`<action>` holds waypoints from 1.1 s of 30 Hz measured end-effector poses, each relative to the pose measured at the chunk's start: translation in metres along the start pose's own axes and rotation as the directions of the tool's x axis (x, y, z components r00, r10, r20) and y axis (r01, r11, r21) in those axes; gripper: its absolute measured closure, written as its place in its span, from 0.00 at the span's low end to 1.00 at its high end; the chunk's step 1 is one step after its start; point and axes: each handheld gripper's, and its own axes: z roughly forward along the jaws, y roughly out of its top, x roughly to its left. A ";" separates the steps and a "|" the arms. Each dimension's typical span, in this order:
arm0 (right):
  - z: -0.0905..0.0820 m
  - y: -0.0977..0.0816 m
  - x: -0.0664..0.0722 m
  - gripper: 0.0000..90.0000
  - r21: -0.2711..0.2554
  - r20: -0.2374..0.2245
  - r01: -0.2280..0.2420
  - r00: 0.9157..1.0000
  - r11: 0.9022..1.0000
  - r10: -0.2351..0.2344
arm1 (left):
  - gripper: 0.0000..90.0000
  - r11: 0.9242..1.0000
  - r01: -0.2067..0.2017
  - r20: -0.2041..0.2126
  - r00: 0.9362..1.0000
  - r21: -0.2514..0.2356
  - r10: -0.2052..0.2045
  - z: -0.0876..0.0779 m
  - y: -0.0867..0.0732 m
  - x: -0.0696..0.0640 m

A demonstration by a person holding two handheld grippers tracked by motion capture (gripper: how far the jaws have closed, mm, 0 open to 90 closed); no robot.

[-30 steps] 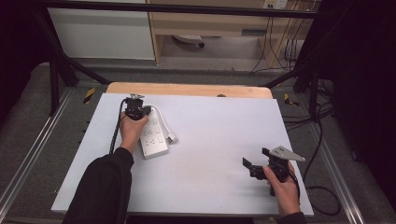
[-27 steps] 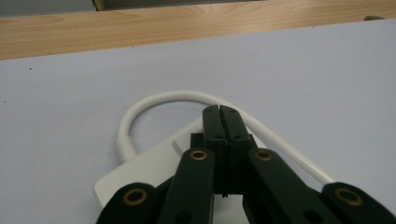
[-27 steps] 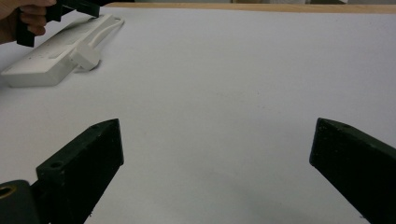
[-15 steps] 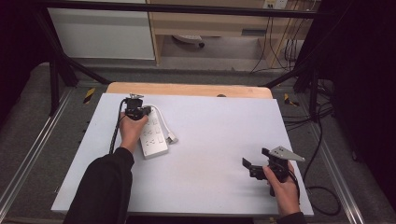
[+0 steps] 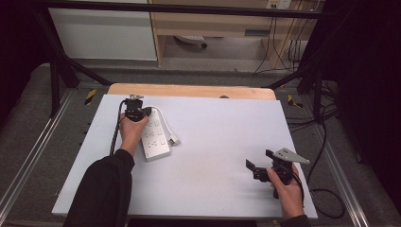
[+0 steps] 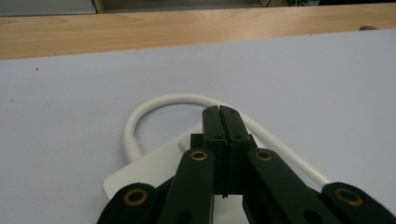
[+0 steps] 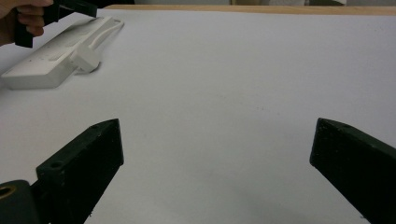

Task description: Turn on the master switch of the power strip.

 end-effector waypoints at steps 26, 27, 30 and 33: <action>0.002 0.000 0.001 0.03 0.007 -0.001 -0.002 1.000 1.000 0.002 | 0.47 0.996 -0.037 0.090 0.995 -0.079 0.045 -0.020 0.010 -0.026; 0.002 0.000 0.001 0.03 0.007 -0.001 -0.002 1.000 1.000 0.002 | 0.44 0.996 -0.043 0.094 0.994 -0.080 0.050 -0.021 0.010 -0.027; 0.002 0.000 0.001 0.03 0.005 0.000 0.000 1.000 1.000 0.000 | 0.33 0.996 -0.029 0.109 0.993 -0.083 0.038 -0.024 0.011 -0.029; 0.002 0.000 0.001 0.03 0.006 -0.001 -0.002 1.000 1.000 0.002 | 0.22 0.996 -0.029 0.119 0.992 -0.080 0.039 -0.026 0.012 -0.032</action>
